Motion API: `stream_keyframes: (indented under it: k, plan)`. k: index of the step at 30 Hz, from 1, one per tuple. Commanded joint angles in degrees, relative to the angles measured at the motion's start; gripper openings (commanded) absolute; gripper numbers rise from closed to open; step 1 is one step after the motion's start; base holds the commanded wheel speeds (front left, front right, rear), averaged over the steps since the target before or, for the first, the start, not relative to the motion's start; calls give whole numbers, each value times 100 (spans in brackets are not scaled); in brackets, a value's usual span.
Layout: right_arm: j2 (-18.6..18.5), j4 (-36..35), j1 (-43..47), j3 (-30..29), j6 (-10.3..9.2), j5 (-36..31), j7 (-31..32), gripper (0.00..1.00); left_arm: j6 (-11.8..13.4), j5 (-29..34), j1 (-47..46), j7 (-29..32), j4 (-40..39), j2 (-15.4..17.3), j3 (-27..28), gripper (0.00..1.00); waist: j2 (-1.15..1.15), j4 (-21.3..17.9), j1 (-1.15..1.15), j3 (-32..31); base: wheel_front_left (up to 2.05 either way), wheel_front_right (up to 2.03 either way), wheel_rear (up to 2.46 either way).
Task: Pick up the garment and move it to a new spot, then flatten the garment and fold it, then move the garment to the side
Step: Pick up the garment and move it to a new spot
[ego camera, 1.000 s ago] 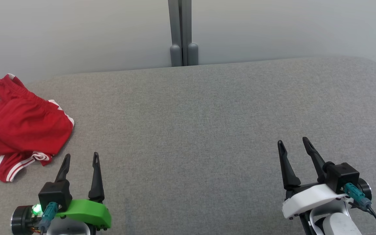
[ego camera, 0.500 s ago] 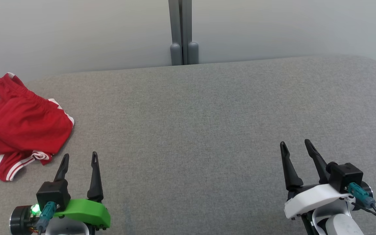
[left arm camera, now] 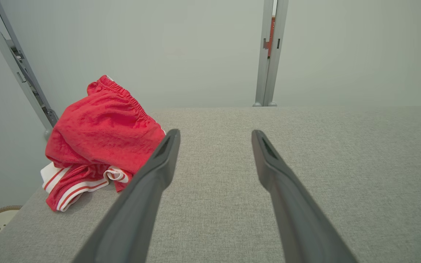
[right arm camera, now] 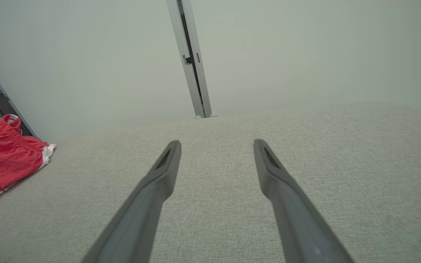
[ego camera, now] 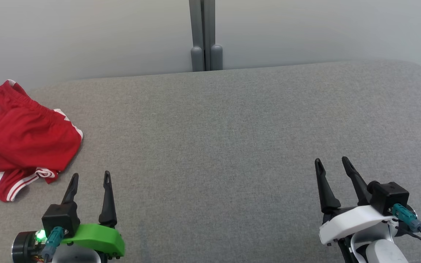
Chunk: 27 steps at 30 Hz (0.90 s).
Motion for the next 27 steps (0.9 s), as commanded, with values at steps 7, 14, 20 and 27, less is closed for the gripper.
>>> stream_keyframes:
  k: [7, 14, 20, 27]
  plan:
    - [-22, 37, 49, -7, 4, 91, 6, 100, 80, -34, 23, 6, -13, 97, 26, 100, 0, 134, 0, -9, 0, 0, 0]
    - [-22, 48, 58, 34, 4, 179, -13, 100, 130, -77, 25, -6, -10, 166, 89, 100, 0, 502, 0, 50, 0, 0, 0]
    - [-22, 71, 10, 81, 4, 221, -27, 100, 173, -111, 47, 6, -42, 241, 159, 100, 0, 939, 0, 139, 0, 0, 0]
    - [-22, 134, -13, 133, 4, 257, -36, 100, 226, -160, 81, 13, -49, 288, 191, 100, 0, 1468, 0, 137, 0, 0, 0]
